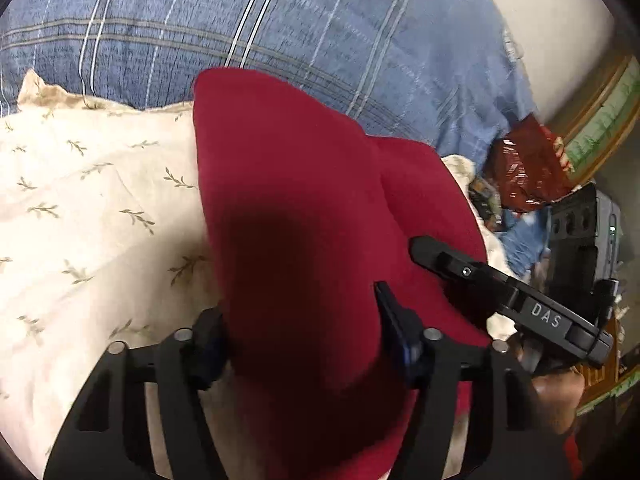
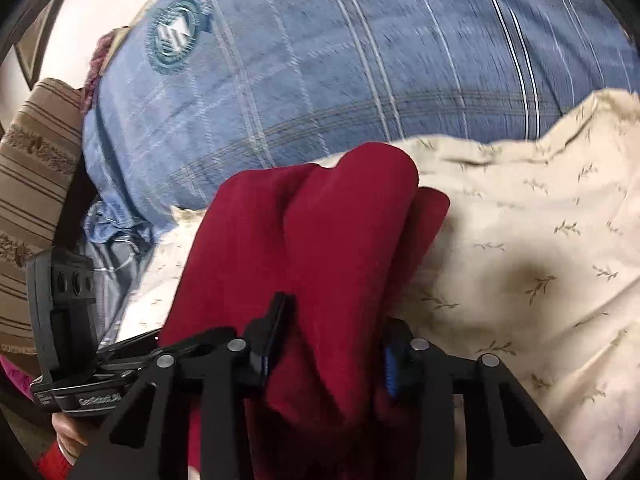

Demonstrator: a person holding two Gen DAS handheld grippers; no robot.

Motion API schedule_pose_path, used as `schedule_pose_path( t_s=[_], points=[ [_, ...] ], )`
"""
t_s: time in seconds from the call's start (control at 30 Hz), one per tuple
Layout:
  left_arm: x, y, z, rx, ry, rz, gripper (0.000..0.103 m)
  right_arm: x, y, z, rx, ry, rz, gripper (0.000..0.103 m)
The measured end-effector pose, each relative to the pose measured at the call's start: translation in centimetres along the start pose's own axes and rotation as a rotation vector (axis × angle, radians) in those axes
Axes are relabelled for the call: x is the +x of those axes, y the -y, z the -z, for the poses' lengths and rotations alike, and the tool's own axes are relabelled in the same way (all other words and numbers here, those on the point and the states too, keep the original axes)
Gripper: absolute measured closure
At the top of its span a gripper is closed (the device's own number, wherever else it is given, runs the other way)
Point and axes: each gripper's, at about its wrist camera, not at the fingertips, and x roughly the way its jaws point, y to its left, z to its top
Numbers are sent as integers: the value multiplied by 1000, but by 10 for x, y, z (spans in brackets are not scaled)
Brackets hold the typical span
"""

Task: Fold small clothes

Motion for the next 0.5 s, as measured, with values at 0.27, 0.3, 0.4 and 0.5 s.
schedule_pose_path(
  t_s=[0.27, 0.3, 0.4, 0.5],
  points=[
    [-77, -4, 31, 35, 5, -83, 39, -15, -55, 36, -28, -26, -93, 58],
    [-78, -11, 37, 28, 2, -105, 39, -8, -58, 41, -42, -48, -72, 56],
    [-66, -26, 51, 6, -56, -186, 38, 7, -68, 61, -120, -131, 72, 53],
    [-73, -28, 61, 6, -28, -193, 34, -20, -80, 70, -184, -85, 97, 49]
  ],
)
